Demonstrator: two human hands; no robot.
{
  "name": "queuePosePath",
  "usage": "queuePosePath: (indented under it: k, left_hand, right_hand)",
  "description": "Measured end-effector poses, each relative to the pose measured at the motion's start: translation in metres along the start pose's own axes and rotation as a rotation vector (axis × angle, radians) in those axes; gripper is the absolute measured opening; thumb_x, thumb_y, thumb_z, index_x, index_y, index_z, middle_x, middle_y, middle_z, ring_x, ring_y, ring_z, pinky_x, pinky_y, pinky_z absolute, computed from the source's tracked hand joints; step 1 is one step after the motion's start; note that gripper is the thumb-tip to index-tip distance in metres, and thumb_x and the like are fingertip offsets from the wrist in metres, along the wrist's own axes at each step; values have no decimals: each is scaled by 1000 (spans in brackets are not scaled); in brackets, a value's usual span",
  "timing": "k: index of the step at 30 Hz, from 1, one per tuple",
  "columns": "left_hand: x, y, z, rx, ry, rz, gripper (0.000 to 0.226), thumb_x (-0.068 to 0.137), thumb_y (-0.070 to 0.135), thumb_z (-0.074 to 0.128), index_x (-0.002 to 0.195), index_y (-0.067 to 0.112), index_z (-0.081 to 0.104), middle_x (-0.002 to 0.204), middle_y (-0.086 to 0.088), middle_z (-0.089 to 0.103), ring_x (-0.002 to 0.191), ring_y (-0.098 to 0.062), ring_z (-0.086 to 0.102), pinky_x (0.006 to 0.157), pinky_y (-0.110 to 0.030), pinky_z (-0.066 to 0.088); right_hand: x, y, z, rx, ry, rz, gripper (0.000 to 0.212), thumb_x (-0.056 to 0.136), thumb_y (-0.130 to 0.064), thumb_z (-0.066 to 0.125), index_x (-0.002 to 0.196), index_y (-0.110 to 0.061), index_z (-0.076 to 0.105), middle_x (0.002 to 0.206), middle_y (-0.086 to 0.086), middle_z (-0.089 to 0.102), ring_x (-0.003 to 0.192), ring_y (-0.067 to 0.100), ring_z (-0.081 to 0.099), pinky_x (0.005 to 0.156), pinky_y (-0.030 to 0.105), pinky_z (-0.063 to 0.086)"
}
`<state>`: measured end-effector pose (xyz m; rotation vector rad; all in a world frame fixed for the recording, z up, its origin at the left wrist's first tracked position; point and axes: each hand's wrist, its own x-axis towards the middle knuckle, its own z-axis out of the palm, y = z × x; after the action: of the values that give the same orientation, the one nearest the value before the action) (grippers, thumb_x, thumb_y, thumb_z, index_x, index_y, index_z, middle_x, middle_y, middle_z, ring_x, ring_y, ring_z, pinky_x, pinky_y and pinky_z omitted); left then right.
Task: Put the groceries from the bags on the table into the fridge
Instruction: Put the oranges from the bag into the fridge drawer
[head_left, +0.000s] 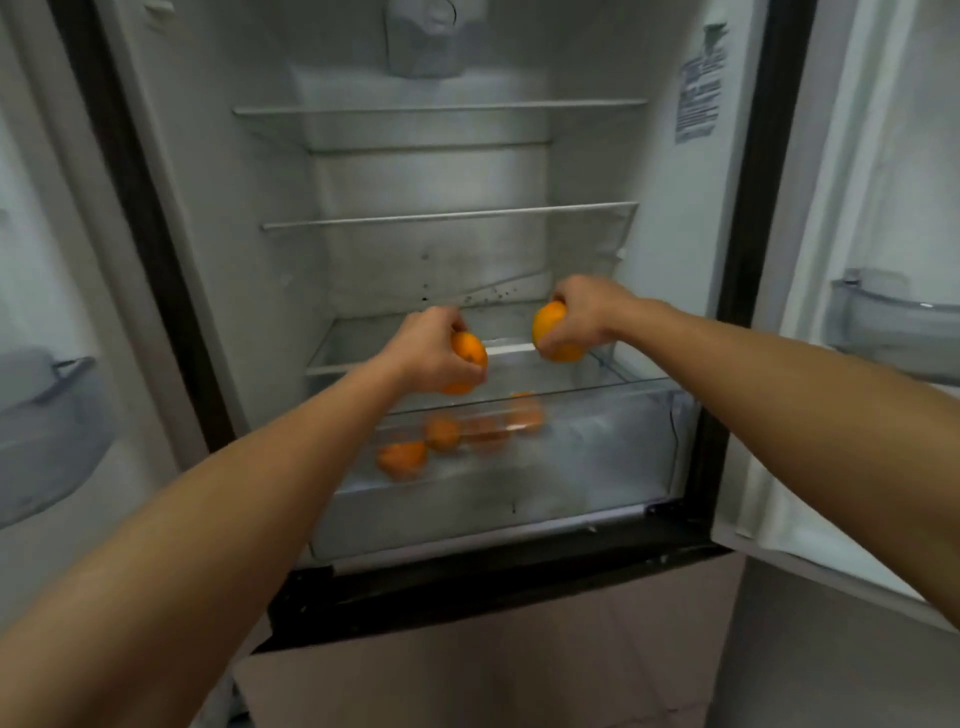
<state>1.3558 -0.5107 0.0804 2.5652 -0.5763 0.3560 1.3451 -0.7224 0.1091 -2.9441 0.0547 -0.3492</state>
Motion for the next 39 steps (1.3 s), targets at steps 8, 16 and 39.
queuePosePath:
  k: [8, 16, 39]
  left_hand:
    - [63, -23, 48, 292, -449, 10, 37, 81, 36, 70, 109, 13, 65, 109, -7, 65, 95, -23, 59, 80, -32, 51]
    - [90, -40, 86, 461, -703, 31, 33, 84, 33, 65, 107, 10, 62, 108, -9, 64, 93, -28, 61, 84, -38, 53]
    - [51, -41, 23, 477, -189, -22, 24, 84, 25, 64, 106, 17, 65, 108, -10, 63, 98, -31, 59, 76, -35, 48]
  right_hand:
    - [75, -1, 60, -144, -446, 53, 59, 55, -47, 87, 94, -9, 65, 97, 13, 69, 77, 31, 69, 62, 37, 60]
    - [112, 0, 109, -315, -796, 96, 57, 61, -50, 85, 96, -8, 66, 91, 14, 71, 87, 30, 71, 85, 42, 58]
    - [71, -19, 59, -282, -85, -216, 31, 86, -41, 69, 106, -17, 65, 104, 6, 65, 94, 27, 60, 72, 32, 45]
